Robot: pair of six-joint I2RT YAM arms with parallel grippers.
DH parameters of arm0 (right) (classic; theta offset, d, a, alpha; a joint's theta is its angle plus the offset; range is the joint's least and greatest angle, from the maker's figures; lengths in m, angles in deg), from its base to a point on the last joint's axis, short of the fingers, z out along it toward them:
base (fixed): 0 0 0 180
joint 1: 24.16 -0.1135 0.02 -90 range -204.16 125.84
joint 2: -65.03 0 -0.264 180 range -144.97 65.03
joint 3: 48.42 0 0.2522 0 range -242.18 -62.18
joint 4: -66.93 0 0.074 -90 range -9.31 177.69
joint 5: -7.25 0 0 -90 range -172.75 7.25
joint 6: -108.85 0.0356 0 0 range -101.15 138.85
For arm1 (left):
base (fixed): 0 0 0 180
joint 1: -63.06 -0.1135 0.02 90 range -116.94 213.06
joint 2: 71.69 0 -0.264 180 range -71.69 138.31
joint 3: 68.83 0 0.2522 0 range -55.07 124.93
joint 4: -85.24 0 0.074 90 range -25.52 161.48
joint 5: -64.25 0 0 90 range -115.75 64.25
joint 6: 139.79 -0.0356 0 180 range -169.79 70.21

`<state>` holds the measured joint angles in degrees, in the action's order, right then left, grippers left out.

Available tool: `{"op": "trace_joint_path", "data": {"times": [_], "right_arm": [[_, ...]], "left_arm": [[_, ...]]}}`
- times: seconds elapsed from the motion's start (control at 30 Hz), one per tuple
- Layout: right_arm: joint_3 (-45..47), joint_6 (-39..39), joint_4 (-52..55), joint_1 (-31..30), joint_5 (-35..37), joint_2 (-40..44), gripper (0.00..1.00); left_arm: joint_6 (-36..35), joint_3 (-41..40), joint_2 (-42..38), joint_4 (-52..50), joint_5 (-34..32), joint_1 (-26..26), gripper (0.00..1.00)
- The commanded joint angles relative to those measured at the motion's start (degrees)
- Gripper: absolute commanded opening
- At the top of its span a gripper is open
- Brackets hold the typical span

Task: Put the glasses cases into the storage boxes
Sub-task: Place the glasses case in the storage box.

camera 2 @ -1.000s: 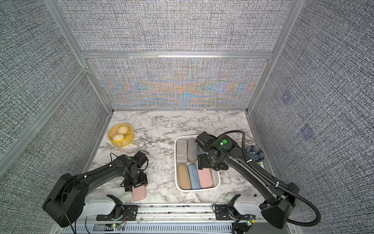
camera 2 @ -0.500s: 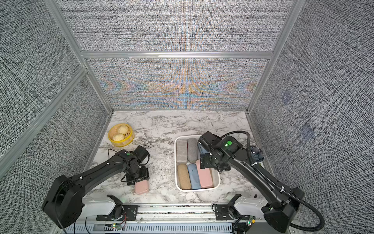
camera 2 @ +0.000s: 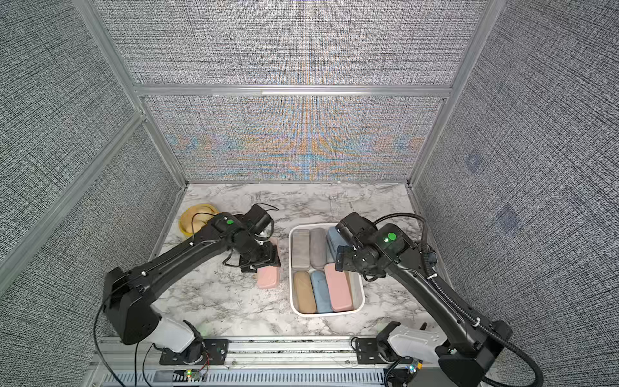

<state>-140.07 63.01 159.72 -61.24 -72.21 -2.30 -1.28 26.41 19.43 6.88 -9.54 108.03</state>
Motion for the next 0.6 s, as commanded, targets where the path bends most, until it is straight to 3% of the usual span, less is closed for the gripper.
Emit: {"op": "trace_joint_path", "data": {"times": [0.0,0.23,0.57], "right_arm": [[0.5,0.7,0.0,0.5,1.1,0.9,0.92],[0.6,0.5,0.2,1.3,0.8,1.3,0.92],[2.8,1.0,-0.2,1.3,0.6,4.1,0.92]], "left_arm": [[2.5,3.9,3.6,-1.2,1.2,3.7,0.62],[6.4,10.8,13.6,1.5,8.8,11.6,0.62],[7.7,18.9,21.2,-3.0,10.1,14.3,0.60]]}}
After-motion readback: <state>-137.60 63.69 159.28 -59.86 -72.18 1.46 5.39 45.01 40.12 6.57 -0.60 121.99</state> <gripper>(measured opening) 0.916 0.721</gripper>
